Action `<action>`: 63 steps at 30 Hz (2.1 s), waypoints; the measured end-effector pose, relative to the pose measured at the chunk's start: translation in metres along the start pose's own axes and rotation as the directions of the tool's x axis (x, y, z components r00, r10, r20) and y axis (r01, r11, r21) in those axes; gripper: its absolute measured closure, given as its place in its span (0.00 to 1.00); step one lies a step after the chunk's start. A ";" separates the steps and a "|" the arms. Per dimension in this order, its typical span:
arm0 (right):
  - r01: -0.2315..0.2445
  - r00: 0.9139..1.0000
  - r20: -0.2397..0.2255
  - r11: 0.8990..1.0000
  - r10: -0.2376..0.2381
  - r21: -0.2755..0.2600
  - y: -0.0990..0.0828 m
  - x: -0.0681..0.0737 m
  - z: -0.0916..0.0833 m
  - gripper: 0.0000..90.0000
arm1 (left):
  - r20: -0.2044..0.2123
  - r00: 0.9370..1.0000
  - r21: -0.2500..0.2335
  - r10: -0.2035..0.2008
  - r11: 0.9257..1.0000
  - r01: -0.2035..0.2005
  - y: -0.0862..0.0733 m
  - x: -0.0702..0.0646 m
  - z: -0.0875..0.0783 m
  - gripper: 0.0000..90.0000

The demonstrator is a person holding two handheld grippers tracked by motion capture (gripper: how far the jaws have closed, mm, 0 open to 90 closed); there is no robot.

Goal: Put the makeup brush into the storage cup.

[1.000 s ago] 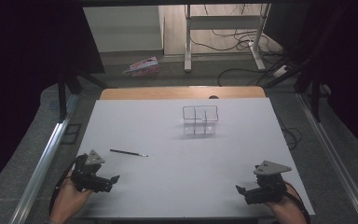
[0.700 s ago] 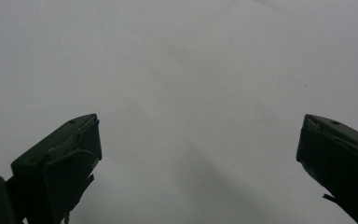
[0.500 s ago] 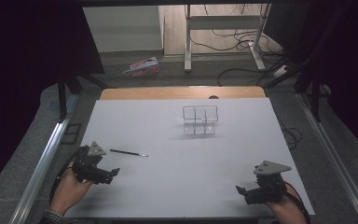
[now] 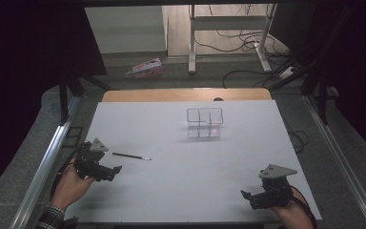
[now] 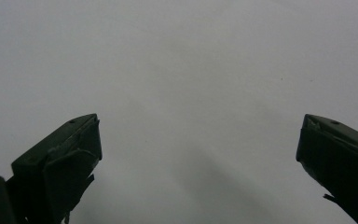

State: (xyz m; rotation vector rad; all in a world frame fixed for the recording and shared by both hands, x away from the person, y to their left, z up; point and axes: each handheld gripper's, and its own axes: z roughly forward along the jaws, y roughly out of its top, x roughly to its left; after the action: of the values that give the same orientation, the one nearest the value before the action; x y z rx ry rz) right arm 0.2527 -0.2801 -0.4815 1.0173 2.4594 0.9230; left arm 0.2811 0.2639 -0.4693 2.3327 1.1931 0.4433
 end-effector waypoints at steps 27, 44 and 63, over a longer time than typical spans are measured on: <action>0.005 1.000 -0.005 1.000 -0.005 0.018 -0.001 0.000 0.001 0.00 | -0.003 0.998 0.054 0.061 0.997 -0.061 0.038 0.013 0.013 0.00; 0.020 1.000 -0.013 0.999 -0.020 0.027 -0.001 0.001 0.003 0.01 | 0.010 0.990 0.115 0.141 0.983 -0.141 0.073 0.011 0.027 0.00; 0.033 0.999 -0.026 0.999 -0.032 0.038 -0.001 0.002 0.004 0.02 | 0.061 0.980 0.144 0.190 0.970 -0.198 0.097 -0.002 0.050 0.01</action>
State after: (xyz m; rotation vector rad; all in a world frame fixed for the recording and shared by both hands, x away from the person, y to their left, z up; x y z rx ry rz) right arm 0.2528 -0.2782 -0.4852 0.9809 2.5164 0.8872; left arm 0.3691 0.2002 -0.4578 2.5874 1.0112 0.3738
